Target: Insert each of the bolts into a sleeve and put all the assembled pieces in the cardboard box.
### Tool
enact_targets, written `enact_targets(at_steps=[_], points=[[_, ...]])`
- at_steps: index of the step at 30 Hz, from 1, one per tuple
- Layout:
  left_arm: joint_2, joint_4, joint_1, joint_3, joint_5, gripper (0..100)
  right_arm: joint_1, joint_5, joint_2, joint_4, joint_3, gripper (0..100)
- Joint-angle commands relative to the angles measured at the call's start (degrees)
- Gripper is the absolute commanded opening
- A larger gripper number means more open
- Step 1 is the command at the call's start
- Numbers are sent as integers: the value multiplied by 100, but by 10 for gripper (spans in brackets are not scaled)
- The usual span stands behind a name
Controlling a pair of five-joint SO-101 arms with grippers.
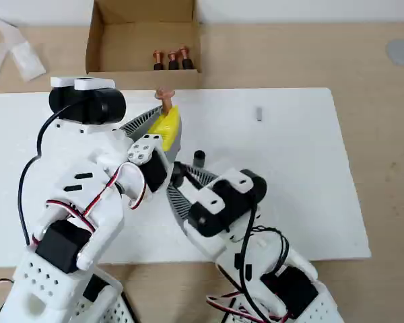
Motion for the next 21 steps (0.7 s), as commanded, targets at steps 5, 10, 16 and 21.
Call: enact_targets(at_steps=[5,10,16,21], points=[[-66,-132,70,-35,26,5,-119,-273,22,-132,13,9],[-66,62,70,-44,0,5,-110,-273,22,-132,66,9],[-66,510,79,-79,-9,5,-101,-255,22,-123,66,9],[-66,589,114,-70,-9,5,-92,-255,22,-114,66,9]])
